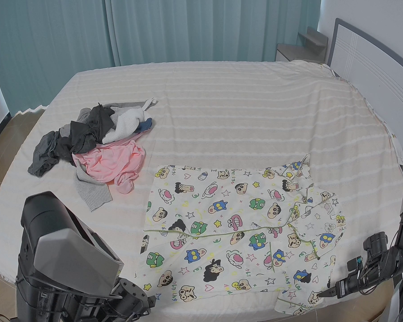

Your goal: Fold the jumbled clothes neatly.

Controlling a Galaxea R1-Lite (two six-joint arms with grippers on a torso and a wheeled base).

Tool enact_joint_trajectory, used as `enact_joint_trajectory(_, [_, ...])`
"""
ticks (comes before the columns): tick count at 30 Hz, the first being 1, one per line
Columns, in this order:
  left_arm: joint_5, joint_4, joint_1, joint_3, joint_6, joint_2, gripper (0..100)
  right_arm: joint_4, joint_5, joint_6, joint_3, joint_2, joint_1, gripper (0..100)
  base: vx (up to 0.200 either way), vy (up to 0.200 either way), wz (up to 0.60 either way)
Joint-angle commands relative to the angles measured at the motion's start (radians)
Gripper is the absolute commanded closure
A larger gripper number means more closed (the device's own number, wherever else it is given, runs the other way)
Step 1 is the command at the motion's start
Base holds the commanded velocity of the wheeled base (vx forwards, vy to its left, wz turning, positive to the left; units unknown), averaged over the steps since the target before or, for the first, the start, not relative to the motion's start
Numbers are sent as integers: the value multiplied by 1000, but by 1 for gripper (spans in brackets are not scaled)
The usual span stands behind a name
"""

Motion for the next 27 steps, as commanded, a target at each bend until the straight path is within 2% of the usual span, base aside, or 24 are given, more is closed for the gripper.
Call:
enact_joint_trajectory(1, [57,-13,25,16,4,-24,0,-17,1,1,27,-69,-1,0,0,0,0])
enact_joint_trajectory(8, [61,0,39,16,16,-301,0,-20,1,8,27,-184,-25,0,0,0,0])
enact_joint_trajectory(19, [61,-13,38,10,44,-531,0,-20,12,30,27,-316,-39,0,0,0,0])
enact_joint_trajectory(27, [64,-11,36,7,50,-547,0,-18,26,42,27,-360,-39,0,200,0,0])
